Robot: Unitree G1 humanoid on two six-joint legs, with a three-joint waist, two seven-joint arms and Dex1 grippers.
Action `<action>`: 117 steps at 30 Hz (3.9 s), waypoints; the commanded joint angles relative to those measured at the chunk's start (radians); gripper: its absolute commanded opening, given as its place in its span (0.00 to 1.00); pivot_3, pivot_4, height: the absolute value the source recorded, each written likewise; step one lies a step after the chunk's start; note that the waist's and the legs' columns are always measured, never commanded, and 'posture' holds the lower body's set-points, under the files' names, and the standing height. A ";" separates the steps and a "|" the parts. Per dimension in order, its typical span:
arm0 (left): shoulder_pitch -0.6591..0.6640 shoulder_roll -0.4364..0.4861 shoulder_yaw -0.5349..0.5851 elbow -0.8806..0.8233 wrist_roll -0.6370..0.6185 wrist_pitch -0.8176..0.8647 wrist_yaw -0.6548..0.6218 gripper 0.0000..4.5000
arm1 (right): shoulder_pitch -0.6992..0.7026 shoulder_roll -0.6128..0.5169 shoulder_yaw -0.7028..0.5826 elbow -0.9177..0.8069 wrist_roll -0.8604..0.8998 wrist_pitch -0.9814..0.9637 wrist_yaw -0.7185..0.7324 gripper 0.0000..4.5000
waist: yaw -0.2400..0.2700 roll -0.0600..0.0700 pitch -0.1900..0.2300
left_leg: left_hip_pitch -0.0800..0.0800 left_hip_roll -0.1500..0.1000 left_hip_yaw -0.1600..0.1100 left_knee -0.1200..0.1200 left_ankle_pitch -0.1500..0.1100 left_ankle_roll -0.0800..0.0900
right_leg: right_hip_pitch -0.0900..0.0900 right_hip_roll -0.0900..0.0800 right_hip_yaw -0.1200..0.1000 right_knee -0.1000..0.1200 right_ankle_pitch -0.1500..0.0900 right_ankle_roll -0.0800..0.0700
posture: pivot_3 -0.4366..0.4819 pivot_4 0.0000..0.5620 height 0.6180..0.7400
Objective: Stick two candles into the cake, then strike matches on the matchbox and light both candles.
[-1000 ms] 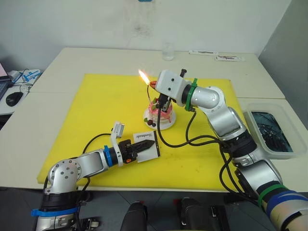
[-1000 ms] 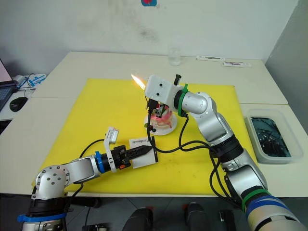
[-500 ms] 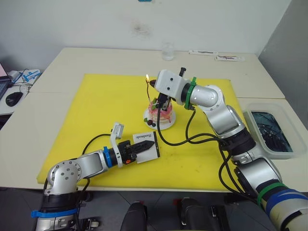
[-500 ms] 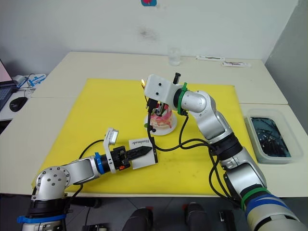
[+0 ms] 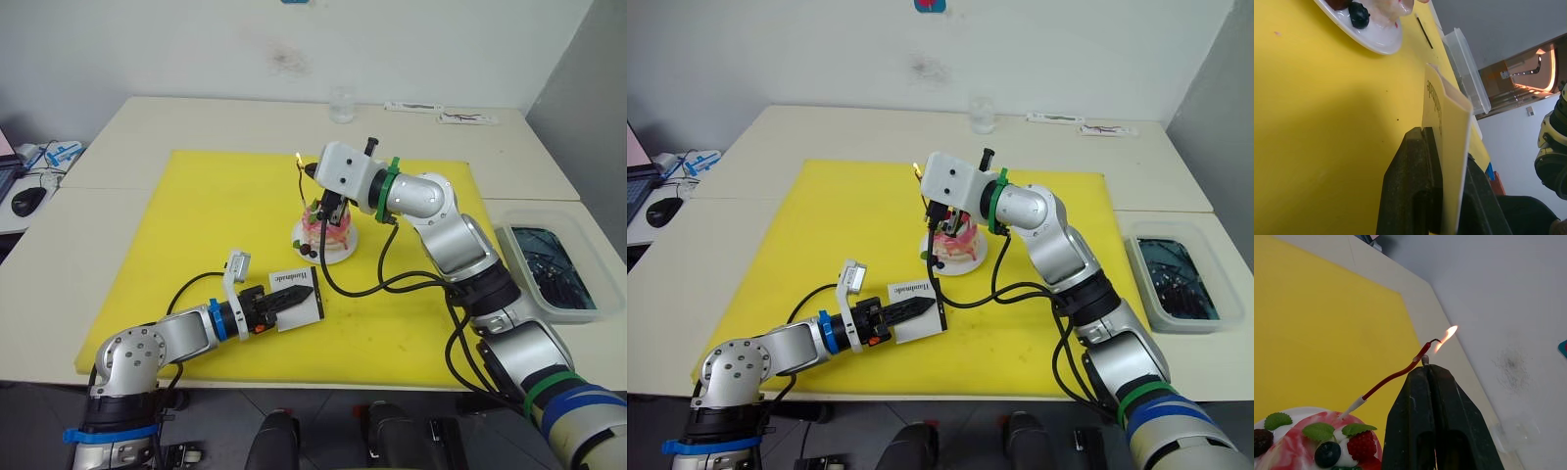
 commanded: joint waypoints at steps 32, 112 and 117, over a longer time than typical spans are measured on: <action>-0.032 -0.023 0.008 0.028 0.022 -0.006 -0.039 0.00 | 0.032 -0.048 -0.038 -0.138 0.019 0.026 0.048 0.00 | 0.001 0.000 0.000 | 0.000 0.000 0.000 0.000 0.000 0.000 | 0.000 0.000 0.000 0.000 0.000 0.000 | 0.48 0.27 1.00; -0.105 -0.072 -0.011 -0.015 0.010 0.053 -0.042 0.00 | 0.423 -0.110 -0.411 0.057 0.330 0.189 -0.233 1.00 | -0.007 0.001 0.000 | 0.000 0.000 0.005 0.000 0.000 0.000 | 0.000 0.000 0.004 -0.003 0.001 0.002 | 0.48 0.27 1.00; -0.100 -0.070 -0.008 -0.020 0.005 0.052 -0.034 0.00 | 0.410 -0.094 -0.409 0.105 0.319 0.185 -0.252 1.00 | -0.008 0.001 0.000 | 0.000 0.000 0.005 0.000 0.000 0.000 | 0.000 0.000 0.004 -0.002 0.001 0.002 | 0.48 0.27 1.00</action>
